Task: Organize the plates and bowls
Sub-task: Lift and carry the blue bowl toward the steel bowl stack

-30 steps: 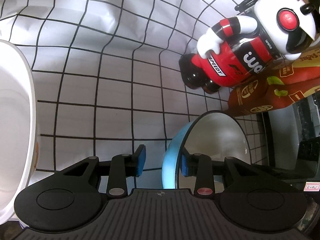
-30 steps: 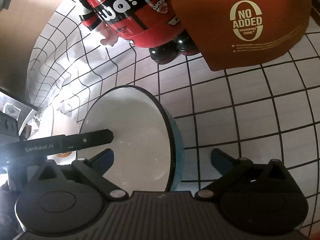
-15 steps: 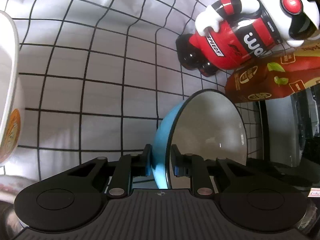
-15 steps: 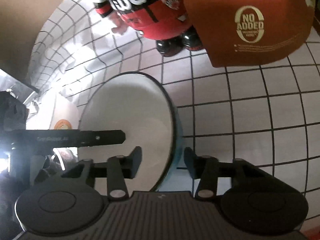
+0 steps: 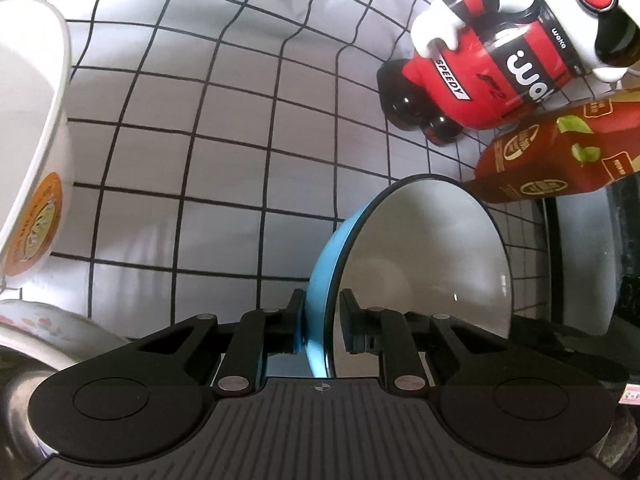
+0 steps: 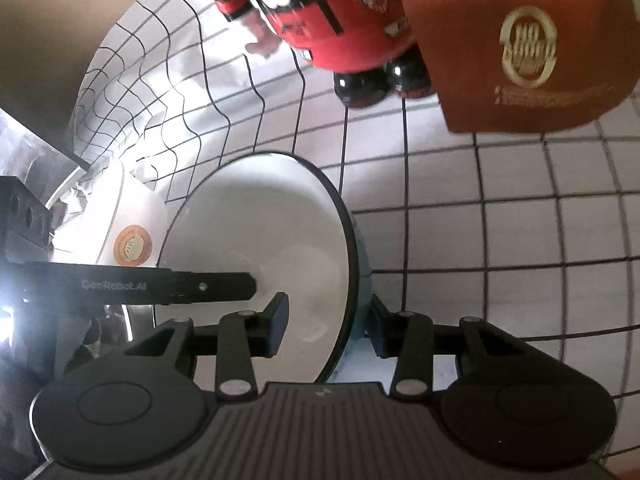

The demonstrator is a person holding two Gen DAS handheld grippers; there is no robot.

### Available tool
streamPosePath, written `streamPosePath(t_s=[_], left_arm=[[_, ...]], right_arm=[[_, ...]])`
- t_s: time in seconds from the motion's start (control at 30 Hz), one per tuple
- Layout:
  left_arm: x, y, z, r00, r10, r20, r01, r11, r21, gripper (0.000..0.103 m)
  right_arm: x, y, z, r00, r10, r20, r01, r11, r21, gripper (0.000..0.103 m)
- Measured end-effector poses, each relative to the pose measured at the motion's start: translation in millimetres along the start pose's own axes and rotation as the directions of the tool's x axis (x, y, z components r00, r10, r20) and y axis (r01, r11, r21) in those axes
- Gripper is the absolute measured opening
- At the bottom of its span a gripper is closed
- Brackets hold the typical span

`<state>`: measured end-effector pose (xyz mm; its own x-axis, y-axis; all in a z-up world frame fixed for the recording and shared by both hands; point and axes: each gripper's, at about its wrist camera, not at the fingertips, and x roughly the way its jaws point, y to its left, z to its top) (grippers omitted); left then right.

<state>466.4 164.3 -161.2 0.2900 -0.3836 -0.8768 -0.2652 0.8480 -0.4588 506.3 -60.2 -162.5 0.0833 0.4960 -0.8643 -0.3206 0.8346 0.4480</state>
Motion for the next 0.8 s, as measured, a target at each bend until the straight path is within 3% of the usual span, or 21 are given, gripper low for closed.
streamPosePath(t_s=[0.17,0.3,0.4,0.53,0.63,0.8], left_arm=[[-15,-14,-4,0.998,-0.025,0.061,0.021,0.997,0.068,0.021],[-44,-30,-7,0.991,-0.077,0.11,0.061,0.988,0.14,0.022],[-74,-43,-16,0.98,-0.141,0.141,0.109,0.972,0.21,0.022],[-109,-48,-40,0.971,-0.207,0.118,0.169,0.947,0.274,0.023],[-116,-40,-64,0.967,-0.249,0.05,0.224,0.929,0.296,0.023],[-99,-29,-109,0.981,-0.188,-0.038,0.19,0.926,0.326,0.023]], right_arm=[[-17,15,-3,0.992,-0.092,0.085,0.098,0.993,-0.065,0.042],[-57,30,-9,0.98,-0.093,0.174,0.104,0.993,-0.056,0.042],[-94,52,-26,0.955,-0.128,0.267,0.151,0.986,-0.068,0.042],[-128,75,-61,0.938,-0.154,0.312,0.188,0.979,-0.081,0.042],[-138,83,-92,0.934,-0.177,0.31,0.208,0.975,-0.071,0.041],[-123,82,-136,0.939,-0.227,0.258,0.231,0.973,0.015,0.041]])
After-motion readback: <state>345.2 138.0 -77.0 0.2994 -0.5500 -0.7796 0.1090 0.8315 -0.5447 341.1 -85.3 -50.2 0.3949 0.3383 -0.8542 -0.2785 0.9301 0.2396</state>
